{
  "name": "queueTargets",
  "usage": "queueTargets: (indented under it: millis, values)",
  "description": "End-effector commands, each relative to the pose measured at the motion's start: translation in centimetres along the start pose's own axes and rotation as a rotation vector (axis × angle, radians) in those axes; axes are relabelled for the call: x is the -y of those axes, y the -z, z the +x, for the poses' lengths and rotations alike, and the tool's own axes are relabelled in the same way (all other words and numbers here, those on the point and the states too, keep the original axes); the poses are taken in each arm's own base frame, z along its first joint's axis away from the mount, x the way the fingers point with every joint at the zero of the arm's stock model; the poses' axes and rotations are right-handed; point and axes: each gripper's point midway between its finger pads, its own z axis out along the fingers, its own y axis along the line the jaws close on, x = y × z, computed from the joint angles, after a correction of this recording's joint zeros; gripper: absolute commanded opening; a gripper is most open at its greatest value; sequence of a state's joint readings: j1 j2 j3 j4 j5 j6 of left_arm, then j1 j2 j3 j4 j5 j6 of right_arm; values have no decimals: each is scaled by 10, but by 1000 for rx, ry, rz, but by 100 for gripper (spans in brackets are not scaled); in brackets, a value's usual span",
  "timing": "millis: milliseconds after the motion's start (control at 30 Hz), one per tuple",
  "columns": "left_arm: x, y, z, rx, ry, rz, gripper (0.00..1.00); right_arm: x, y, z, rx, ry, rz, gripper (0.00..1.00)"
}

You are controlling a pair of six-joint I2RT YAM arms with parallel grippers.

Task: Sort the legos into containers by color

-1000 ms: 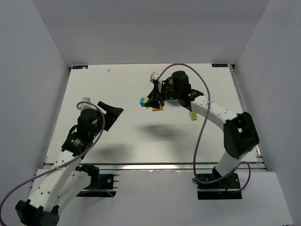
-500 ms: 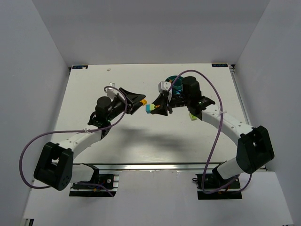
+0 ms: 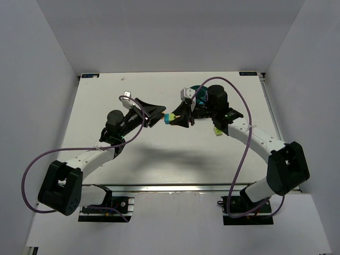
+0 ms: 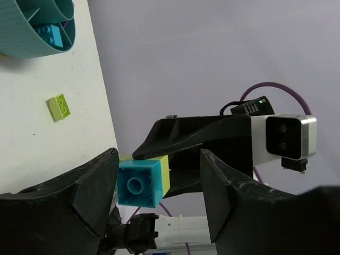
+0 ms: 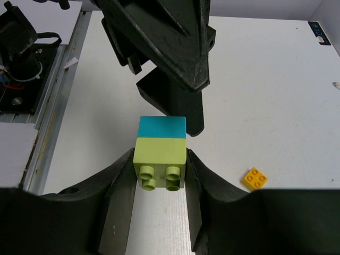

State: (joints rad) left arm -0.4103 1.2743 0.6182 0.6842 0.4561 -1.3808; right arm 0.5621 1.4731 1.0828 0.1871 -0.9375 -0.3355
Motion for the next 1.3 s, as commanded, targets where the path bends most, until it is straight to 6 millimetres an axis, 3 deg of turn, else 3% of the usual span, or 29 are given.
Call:
queueTargets:
  millis: [0,233,333,467,567,733,1033,1200,1267]
  values:
    - [6,6,8,-20,-5,30,71,13,-1,-23,48,48,22,0]
    - [3,5,10,-29,3,29,68,15,-5,-21,55,24,19,0]
    - [0,3,13,-50,14,26,59,20,-6,-22,66,26,33,0]
    - [-3,3,14,-53,22,19,56,26,-7,-22,67,40,55,0]
    - [-3,2,16,-64,27,21,55,28,-8,-23,69,49,62,0]
    - [-10,2,18,-69,36,1,64,28,-6,-30,85,70,68,0]
    - [-17,3,19,-73,36,-23,65,25,-2,-36,94,87,71,0]
    - [-16,4,20,-80,39,-17,59,28,-5,-30,89,73,75,0]
    - [-13,4,20,-80,38,-10,50,28,-5,-28,87,69,73,0]
